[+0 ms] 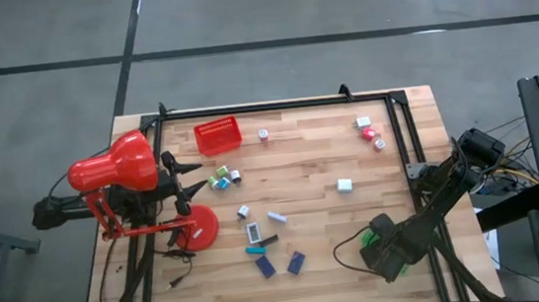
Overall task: Pick & Place Office items
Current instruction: Put the purple charger adapter into the green bin
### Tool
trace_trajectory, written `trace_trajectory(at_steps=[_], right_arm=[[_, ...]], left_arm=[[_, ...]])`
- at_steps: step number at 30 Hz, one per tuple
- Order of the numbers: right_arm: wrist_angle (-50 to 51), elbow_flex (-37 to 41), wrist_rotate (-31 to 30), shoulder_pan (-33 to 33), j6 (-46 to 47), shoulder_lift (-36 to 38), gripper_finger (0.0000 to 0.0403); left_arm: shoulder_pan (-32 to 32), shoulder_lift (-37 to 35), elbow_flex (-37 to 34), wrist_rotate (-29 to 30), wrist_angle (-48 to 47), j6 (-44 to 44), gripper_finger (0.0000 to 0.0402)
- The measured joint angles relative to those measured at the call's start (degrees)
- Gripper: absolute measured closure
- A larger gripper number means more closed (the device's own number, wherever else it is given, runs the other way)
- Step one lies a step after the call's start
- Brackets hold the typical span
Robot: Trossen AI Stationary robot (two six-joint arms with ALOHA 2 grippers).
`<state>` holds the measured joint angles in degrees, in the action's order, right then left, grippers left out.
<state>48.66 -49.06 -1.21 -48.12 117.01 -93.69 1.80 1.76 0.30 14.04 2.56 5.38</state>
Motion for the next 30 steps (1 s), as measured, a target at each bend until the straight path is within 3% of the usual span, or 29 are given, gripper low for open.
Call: trace_trajectory(at_steps=[7, 22, 30], right_arm=[[-0.04, 0.04, 0.04, 0.0, -0.22, -0.01, 0.0249], [0.17, 0.07, 0.11, 0.02, -0.17, -0.02, 0.0161], [0.07, 0.07, 0.1, 0.02, -0.17, -0.02, 0.0138]], left_arm=[[0.0, 0.0, 0.01, 0.0, -0.01, 0.01, 0.0156], [-0.02, 0.0, 0.02, 0.0, -0.01, 0.01, 0.0156], [0.0, 0.0, 0.0, 0.0, -0.01, 0.0, 0.0156]])
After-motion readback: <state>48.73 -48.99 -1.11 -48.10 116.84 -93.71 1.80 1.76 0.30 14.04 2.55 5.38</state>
